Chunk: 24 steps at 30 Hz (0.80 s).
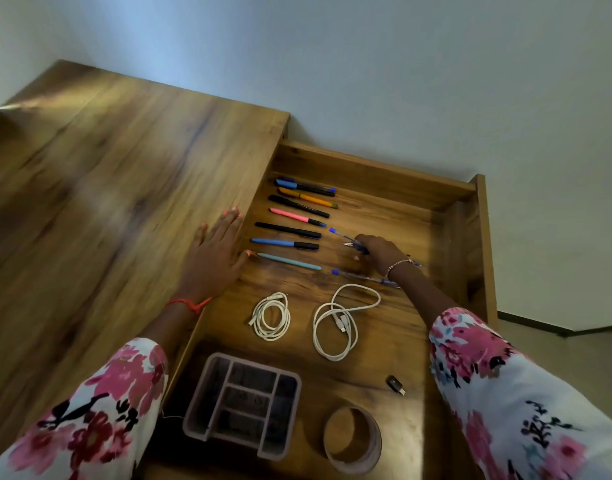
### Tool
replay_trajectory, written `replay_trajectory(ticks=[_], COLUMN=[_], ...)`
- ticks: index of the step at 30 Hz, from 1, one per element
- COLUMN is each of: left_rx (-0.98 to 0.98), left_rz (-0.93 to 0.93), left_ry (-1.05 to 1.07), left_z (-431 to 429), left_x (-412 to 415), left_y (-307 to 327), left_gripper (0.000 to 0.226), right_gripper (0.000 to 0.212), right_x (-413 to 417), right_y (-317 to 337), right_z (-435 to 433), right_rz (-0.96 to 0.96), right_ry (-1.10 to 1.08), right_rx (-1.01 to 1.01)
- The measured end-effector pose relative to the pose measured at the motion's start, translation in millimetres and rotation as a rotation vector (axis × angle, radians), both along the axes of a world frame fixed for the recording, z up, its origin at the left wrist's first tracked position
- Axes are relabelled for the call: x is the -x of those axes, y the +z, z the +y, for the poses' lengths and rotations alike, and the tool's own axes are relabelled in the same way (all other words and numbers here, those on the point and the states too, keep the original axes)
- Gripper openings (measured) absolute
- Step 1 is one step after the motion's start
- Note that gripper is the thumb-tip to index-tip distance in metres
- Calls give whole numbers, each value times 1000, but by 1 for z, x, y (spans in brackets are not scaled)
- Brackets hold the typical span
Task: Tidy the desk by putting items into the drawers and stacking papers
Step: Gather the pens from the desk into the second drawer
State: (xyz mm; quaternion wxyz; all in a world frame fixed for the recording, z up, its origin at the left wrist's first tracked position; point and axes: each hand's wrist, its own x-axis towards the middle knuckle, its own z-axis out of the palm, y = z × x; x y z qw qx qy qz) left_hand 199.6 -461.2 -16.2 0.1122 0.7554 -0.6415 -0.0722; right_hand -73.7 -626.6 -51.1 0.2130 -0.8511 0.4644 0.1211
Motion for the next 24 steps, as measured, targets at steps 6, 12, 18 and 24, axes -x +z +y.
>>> replay_trajectory(ticks=[6, 12, 18, 24], left_rx=[21, 28, 19, 31], left_rz=[1, 17, 18, 26], left_ry=[6, 5, 9, 10], left_z=[0, 0, 0, 1], left_x=[-1, 0, 1, 1], left_y=[-2, -2, -1, -2], left_gripper=[67, 60, 65, 66], right_gripper=[35, 46, 43, 28], right_x=[-7, 5, 22, 22], right_y=[-19, -18, -20, -18], right_z=[2, 0, 5, 4], right_rz=[-16, -137, -190, -255], right_ry=[48, 48, -1, 0], right_rx=[49, -5, 13, 84])
